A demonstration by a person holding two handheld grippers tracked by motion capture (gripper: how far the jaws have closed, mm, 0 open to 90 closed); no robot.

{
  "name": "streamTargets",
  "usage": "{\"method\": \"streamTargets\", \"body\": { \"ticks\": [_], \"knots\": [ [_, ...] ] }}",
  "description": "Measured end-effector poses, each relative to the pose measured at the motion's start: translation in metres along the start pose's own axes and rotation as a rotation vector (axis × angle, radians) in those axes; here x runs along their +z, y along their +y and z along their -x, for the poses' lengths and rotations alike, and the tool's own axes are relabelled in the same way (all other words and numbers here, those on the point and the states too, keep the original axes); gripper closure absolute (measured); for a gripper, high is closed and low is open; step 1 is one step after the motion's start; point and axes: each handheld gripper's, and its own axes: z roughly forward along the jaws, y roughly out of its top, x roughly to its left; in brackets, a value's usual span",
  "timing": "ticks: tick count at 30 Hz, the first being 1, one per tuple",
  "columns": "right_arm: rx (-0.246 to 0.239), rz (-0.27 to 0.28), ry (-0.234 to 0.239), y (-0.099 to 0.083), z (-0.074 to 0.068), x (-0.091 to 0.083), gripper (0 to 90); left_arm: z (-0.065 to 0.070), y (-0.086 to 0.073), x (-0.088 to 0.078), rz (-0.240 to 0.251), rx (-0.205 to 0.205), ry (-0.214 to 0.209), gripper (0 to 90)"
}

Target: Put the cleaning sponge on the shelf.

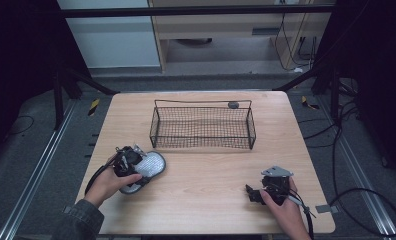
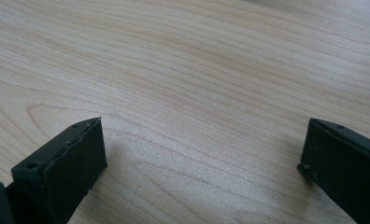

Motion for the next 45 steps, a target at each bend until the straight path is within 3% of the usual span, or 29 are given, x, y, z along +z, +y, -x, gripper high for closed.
{"method": "streamTargets", "body": {
  "ticks": [12, 20, 30, 38, 45],
  "knots": [
    [0.002, 0.004, 0.003, 0.0, 0.0, 0.0, 0.4, 0.012, 0.007, -0.033, 0.09, 0.058, 0.044, 7.0],
    [-0.003, 0.007, 0.006, 0.0, 0.0, 0.0, 0.4, 0.018, 0.019, -0.048, 0.121, 0.111, 0.072, 7.0],
    [-0.006, 0.007, 0.008, 0.0, 0.0, 0.0, 0.4, 0.03, 0.048, -0.061, 0.137, 0.186, 0.103, 7.1],
    [-0.006, 0.008, 0.008, 0.0, 0.0, 0.0, 0.4, 0.028, 0.082, -0.064, 0.129, 0.262, 0.133, 7.2],
    [-0.004, 0.007, 0.009, 0.0, 0.0, 0.001, 0.4, 0.023, 0.106, -0.068, 0.136, 0.3, 0.147, 7.3]
  ]
}}
